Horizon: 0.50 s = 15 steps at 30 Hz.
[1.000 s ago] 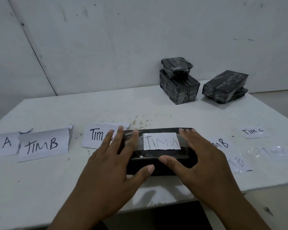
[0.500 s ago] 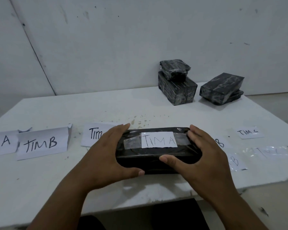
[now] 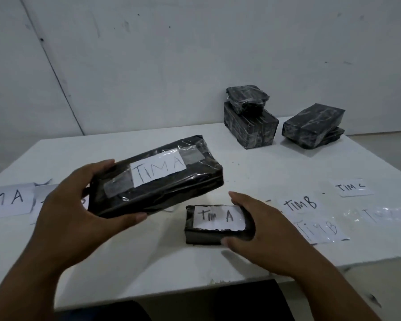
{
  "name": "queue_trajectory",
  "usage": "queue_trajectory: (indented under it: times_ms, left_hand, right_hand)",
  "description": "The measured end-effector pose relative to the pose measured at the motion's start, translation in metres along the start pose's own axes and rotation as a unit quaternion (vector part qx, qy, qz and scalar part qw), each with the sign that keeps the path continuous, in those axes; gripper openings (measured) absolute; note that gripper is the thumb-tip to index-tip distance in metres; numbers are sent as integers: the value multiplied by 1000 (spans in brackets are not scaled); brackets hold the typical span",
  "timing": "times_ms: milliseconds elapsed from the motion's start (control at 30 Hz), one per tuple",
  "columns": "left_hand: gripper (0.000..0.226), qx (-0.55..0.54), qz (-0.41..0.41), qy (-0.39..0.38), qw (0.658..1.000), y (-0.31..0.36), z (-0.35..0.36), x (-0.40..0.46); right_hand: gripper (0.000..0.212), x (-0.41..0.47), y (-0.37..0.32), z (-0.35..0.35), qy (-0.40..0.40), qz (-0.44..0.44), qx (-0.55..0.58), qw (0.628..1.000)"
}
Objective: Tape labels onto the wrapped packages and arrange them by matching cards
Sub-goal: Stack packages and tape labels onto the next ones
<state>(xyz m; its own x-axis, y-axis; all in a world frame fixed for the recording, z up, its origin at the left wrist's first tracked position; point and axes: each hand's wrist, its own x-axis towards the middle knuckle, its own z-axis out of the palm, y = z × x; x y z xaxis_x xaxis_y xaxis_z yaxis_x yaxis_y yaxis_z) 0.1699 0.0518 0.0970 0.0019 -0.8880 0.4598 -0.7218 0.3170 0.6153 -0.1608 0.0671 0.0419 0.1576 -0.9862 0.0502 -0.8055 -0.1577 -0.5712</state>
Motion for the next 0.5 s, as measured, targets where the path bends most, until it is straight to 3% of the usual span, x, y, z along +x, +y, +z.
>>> queue_trajectory:
  times_ms: [67, 167, 267, 400, 500]
  left_hand:
    - [107, -12, -12, 7, 1000, -3, -4, -3]
    - [107, -21, -19, 7, 1000, -6, -6, -7]
    - [107, -27, -12, -7, 1000, -6, -4, -11]
    - [107, -43, -6, -53, 998, -1, 7, -16]
    - [108, -55, 1, -79, 995, 3, 21, -19]
  right_hand:
    - [94, 5, 1, 6, 0, -27, -39, 999]
    - [74, 8, 4, 4, 34, -30, -7, 999]
    - [59, 7, 9, -11, 138, 11, 40, 990]
    - [61, 6, 12, -43, 293, 71, 55, 952]
    - [65, 5, 10, -65, 342, 75, 70, 934]
